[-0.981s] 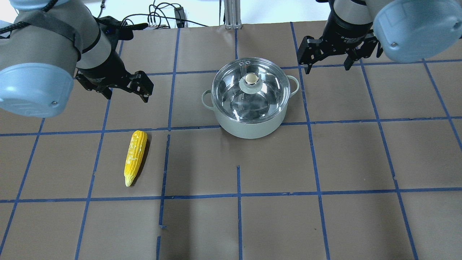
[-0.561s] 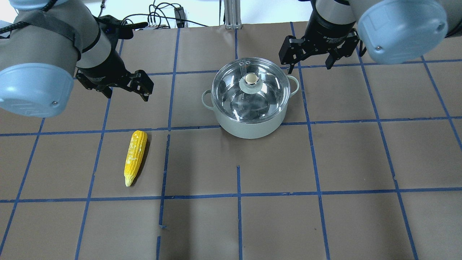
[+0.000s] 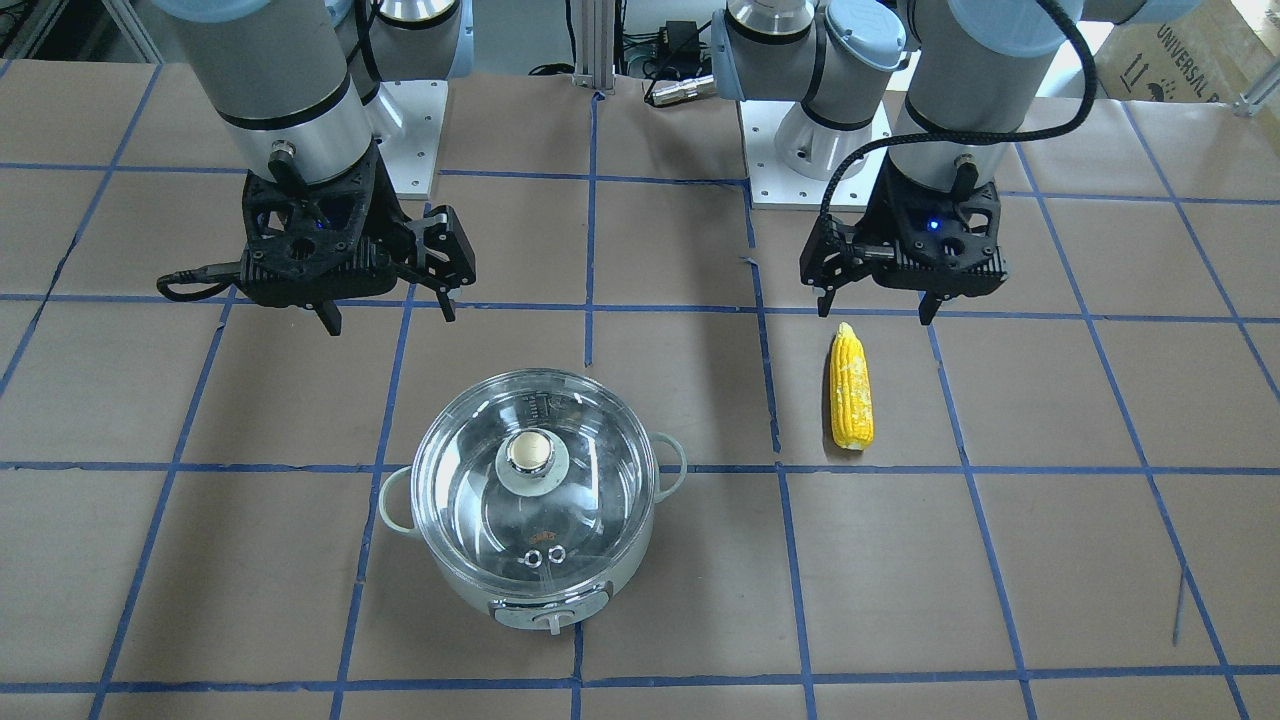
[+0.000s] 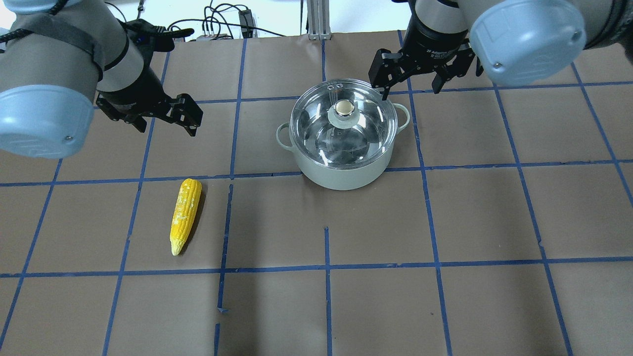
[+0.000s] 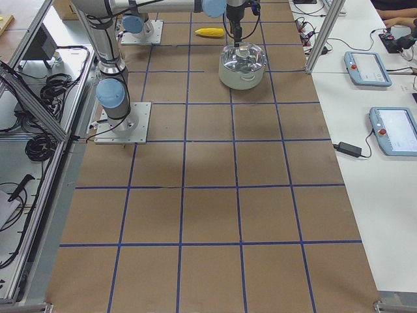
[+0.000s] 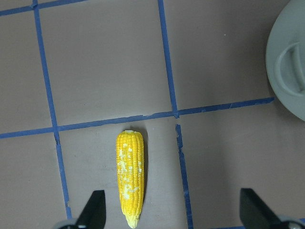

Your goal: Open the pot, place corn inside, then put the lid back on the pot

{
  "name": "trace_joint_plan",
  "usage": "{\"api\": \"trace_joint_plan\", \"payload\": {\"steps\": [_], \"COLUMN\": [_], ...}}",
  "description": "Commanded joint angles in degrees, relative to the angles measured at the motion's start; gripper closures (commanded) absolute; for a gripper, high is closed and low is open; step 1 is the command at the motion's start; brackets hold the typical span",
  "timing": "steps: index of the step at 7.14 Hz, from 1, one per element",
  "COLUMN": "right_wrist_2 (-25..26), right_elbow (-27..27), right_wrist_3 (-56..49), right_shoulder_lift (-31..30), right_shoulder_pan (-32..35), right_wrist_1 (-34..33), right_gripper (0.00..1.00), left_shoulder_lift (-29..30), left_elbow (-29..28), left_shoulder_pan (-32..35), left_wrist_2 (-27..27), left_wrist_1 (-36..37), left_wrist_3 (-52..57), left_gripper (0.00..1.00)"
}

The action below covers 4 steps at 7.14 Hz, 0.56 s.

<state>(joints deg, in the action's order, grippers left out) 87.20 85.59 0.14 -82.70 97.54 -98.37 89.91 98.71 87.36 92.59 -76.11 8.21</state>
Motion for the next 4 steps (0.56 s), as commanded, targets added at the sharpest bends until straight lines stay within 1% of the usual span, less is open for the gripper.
{"api": "trace_joint_plan", "payload": {"steps": [1, 4], "right_wrist_2": [0.4, 0.3], "right_elbow": [0.1, 0.4], "right_wrist_3": [-0.1, -0.7], "right_shoulder_lift": [0.2, 0.0], "right_shoulder_pan": [-0.3, -4.2], "right_wrist_1": [0.1, 0.3], "right_gripper": [0.00, 0.00], "left_shoulder_lift": [0.3, 0.5], "left_elbow": [0.1, 0.1], "left_shoulder_pan": [-2.0, -2.0], "left_wrist_2": [-0.1, 0.0], "left_wrist_1": [0.1, 0.1], "left_wrist_3": [0.1, 0.0], "left_gripper": [0.00, 0.00]}}
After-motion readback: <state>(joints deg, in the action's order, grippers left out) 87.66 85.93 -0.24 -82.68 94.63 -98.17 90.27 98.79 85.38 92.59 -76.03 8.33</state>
